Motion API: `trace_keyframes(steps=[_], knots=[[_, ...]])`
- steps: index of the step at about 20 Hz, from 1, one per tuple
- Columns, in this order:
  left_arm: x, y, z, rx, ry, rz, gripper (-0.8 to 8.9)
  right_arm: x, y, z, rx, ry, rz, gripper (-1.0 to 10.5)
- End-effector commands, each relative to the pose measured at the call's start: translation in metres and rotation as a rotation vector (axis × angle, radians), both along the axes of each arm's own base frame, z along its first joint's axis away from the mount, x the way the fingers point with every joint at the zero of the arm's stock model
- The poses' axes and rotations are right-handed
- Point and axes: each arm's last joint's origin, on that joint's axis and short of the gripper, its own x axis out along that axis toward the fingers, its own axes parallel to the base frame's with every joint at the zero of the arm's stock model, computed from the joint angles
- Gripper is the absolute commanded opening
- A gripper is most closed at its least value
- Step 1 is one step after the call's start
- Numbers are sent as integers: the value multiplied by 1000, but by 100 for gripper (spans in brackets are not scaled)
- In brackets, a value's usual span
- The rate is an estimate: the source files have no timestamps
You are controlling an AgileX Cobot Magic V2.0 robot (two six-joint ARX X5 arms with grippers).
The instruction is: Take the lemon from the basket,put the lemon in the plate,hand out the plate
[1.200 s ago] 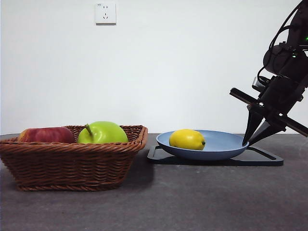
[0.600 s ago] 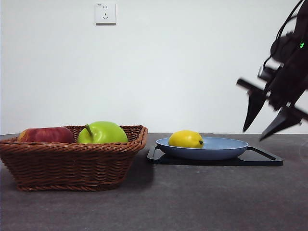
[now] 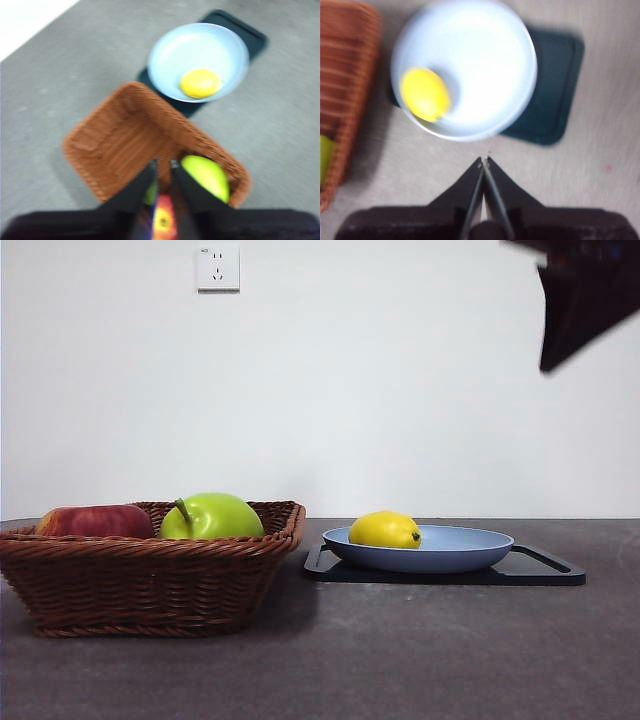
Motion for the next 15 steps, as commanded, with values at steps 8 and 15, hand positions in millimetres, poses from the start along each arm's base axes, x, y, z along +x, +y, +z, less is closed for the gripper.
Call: trace_keyframes(steps=[8,15], knots=[[-15,46,-16,-202,-222,84,6,-93,22,-2,-13,-465,23,3],[-56,75,-93,-356,-275,137,6,-134,-3,-51,109,-676,-63,3]])
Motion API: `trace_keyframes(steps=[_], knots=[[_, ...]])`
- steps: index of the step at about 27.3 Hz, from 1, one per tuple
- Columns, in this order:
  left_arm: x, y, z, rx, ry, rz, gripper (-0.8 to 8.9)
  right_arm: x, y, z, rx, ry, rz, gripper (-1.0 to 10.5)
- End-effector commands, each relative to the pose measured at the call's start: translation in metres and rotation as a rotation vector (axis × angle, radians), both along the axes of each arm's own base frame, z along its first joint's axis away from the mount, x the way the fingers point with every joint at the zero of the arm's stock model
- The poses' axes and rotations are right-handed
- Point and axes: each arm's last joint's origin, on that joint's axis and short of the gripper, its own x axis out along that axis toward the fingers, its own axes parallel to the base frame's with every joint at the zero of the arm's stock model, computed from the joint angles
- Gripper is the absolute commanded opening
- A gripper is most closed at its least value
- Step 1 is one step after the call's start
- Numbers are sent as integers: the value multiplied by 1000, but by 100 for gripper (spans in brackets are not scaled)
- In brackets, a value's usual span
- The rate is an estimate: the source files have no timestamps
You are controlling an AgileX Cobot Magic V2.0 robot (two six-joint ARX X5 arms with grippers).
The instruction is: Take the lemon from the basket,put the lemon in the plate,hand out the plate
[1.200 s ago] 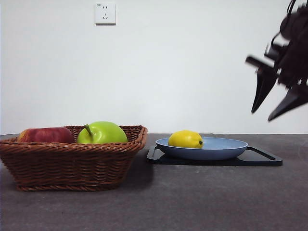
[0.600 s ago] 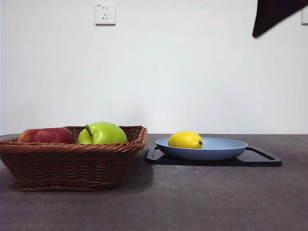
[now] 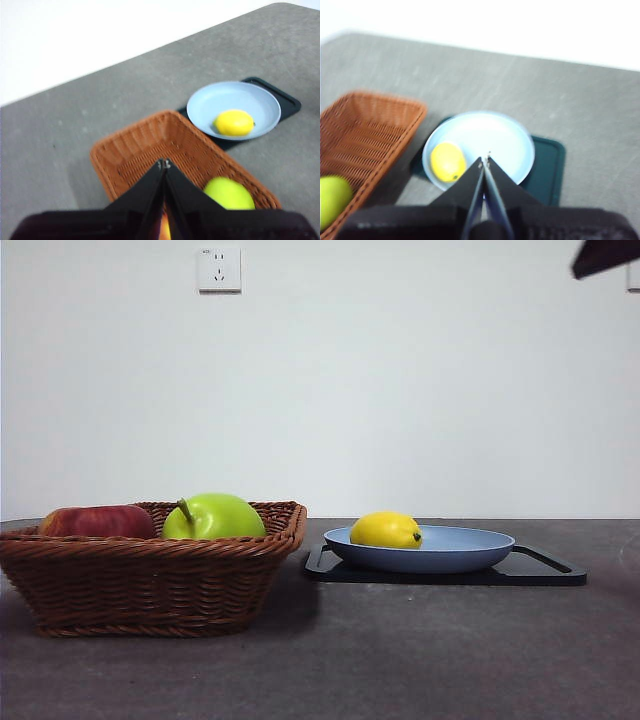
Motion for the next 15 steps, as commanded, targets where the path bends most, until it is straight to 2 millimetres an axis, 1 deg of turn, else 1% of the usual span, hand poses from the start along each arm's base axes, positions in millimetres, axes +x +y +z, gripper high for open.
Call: trace_keyframes(steps=[1,3,5,8,15], knots=[[-10,6,-15,-74,-15,17,6,-8,-4,-14,54,-26,-8,3],[-16,11,-26,-109,-16,25,6,-13,-8,-21,80,-22,-14,3],[-20,14,-31,-128,-7,31,6,-15,-9,-23,102,-9,-23,3],[-22,15,-32,-122,8,33,6,-15,-9,-22,143,3,-34,3],[-20,14,-33,-119,11,33,8,-15,-9,-23,141,3,-33,3]])
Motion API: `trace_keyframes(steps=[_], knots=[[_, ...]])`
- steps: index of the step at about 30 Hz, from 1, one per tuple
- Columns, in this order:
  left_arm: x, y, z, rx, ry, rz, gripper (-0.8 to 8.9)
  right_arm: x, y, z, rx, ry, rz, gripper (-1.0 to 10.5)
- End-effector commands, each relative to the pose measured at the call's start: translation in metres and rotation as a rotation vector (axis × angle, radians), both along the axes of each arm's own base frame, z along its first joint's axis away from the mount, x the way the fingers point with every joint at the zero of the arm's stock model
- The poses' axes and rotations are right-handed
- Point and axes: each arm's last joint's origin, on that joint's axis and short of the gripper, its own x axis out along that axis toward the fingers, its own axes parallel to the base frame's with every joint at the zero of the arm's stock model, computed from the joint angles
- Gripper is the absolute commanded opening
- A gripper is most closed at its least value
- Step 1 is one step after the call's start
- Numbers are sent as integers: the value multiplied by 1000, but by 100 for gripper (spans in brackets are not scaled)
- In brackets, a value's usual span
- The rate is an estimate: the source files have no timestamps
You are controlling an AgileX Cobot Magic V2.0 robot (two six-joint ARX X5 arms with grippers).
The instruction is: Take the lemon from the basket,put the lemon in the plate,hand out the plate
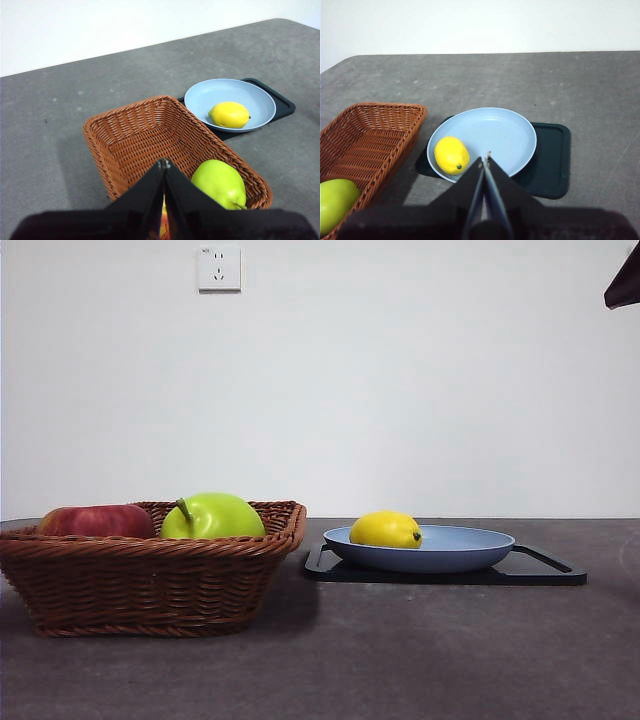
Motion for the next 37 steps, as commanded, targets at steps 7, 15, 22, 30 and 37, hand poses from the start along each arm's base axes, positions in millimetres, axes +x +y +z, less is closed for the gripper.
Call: trace_keyframes(steps=[7,15,22,30,37], knots=[[-1,0,3,-18,-10,0,8,0,1,4,26,-11,-3,3],[-22,23,1,35,-89,71,8,0,1,4,26,-11,-2,3],[-24,45,-21,-19,-306,369,8,0,1,4,26,-12,-3,3],[-1,52,-77,15,-260,470,8,0,1,4,26,-12,-3,3],[8,55,-120,48,-160,509,8,0,1,4,26,-12,-3,3]])
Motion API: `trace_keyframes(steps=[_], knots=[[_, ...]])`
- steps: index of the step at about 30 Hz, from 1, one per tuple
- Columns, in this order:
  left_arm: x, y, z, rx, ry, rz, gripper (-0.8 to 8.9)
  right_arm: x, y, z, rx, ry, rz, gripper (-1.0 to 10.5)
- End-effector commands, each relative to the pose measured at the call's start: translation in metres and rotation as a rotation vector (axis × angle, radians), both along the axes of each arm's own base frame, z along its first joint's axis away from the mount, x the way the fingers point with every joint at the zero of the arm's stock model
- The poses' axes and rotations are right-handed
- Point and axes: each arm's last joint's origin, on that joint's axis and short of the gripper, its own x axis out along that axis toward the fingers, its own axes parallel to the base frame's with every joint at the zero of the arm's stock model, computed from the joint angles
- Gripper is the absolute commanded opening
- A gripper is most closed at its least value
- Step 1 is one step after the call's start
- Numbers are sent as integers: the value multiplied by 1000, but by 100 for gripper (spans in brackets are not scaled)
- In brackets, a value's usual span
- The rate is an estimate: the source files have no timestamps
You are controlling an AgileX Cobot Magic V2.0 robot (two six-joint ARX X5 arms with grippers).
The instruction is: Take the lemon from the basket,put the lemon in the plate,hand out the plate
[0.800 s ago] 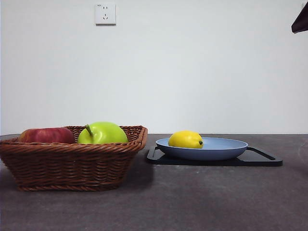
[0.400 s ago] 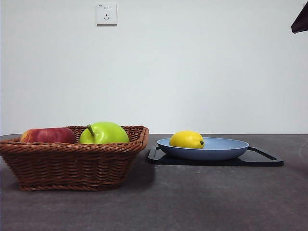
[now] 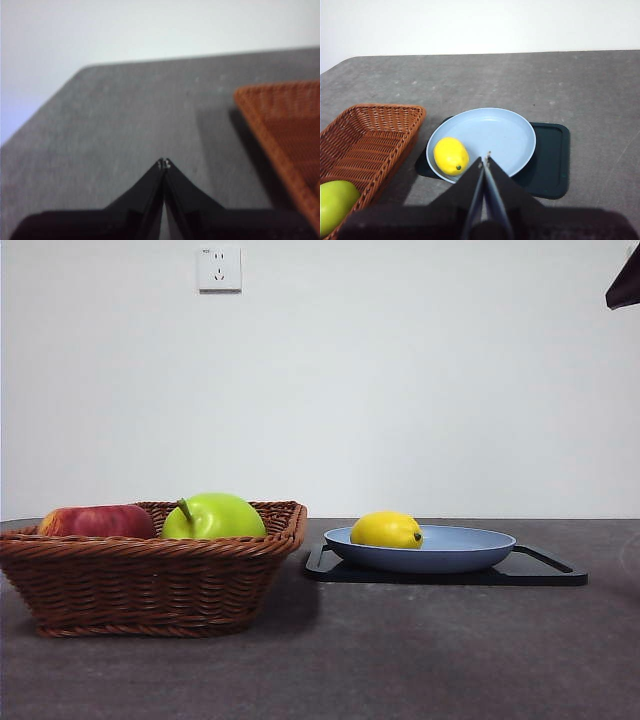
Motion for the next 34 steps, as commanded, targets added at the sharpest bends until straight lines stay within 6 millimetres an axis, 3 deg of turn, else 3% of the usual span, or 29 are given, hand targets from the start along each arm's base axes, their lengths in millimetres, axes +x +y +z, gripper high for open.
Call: trace_keyframes(steps=[1,8,34], knots=[[1,1,-5,1,-6,11,8,0,1,4,23,-13,-2,3],[1,1,-20,-22,67,2,8,0,1,4,23,-13,-2,3],[2,2,-20,-54,61,12,8,0,1,4,7,-19,0,3]])
